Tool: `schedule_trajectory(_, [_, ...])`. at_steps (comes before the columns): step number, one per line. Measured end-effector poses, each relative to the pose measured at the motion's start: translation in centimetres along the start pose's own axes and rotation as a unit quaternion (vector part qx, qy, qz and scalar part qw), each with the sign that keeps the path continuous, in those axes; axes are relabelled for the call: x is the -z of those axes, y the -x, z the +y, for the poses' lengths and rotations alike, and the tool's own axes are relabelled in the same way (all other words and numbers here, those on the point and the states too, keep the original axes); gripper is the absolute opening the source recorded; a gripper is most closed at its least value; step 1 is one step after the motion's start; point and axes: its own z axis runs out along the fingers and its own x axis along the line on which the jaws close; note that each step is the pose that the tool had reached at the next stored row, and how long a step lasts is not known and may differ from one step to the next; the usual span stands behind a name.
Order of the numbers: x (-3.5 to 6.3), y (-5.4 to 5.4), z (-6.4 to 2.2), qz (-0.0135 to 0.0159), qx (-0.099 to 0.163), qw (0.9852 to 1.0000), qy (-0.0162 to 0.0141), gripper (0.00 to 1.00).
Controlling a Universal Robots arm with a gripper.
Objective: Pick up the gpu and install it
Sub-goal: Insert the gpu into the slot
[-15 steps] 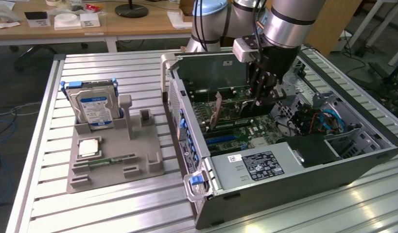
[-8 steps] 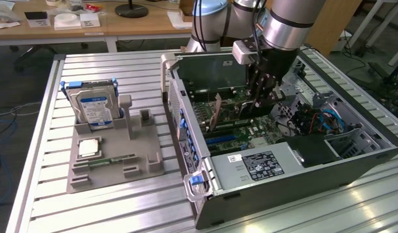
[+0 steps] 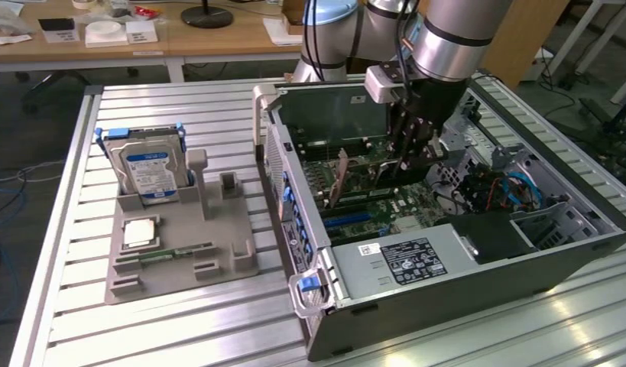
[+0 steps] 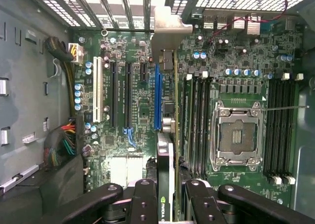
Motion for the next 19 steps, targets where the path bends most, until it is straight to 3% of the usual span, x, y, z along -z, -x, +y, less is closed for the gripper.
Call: schedule_trajectory(19, [-1.32, -0.1, 0.46, 0.0001, 0.000, 1.0000, 0.0000, 0.27])
